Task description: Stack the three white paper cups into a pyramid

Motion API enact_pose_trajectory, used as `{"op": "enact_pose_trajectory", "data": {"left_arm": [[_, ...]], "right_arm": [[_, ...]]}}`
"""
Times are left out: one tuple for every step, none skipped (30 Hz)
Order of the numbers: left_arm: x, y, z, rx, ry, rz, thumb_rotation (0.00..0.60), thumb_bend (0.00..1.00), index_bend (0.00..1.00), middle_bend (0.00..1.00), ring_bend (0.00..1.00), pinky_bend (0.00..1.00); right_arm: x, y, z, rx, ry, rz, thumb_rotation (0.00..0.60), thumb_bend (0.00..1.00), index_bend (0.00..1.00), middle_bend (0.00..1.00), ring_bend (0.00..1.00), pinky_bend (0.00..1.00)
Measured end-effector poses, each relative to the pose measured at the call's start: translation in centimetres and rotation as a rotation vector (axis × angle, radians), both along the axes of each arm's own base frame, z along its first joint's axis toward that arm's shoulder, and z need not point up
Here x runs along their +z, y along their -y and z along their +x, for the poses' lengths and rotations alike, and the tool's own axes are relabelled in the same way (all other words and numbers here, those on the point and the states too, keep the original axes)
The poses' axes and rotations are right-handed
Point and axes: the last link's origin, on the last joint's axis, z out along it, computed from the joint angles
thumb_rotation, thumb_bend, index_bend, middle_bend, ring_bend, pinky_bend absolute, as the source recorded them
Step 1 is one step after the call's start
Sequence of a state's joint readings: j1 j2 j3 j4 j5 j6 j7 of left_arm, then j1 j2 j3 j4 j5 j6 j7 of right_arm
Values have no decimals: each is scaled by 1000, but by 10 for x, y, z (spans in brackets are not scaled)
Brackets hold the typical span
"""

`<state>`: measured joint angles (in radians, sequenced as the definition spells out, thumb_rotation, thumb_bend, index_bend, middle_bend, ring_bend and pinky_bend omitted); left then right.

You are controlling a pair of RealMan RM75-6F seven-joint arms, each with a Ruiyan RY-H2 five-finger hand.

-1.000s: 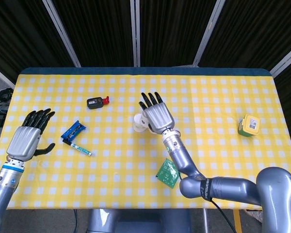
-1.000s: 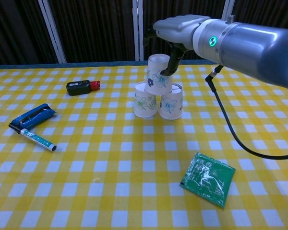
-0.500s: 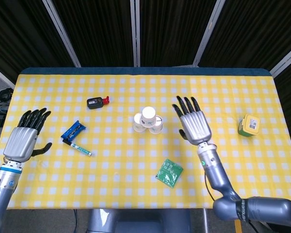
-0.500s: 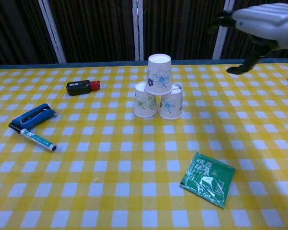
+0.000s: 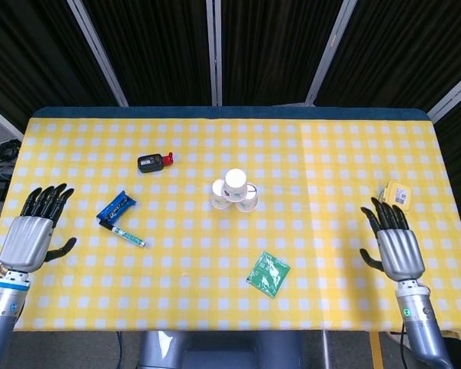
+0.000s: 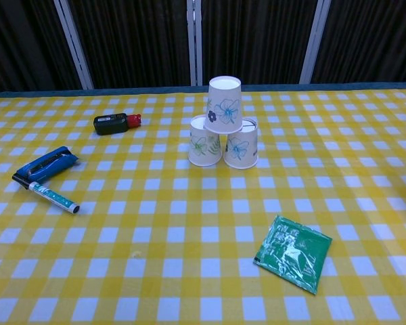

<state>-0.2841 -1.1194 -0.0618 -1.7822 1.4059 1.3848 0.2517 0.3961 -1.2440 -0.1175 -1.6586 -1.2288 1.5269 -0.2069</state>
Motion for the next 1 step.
{"op": "enact_pose_trajectory", "data": {"left_arm": [[1,2,-1,2,1,3,600,274,0,0,0,0]], "right_arm": [[1,-4,-3,-1,2,0,600,171,146,0,0,0]]}}
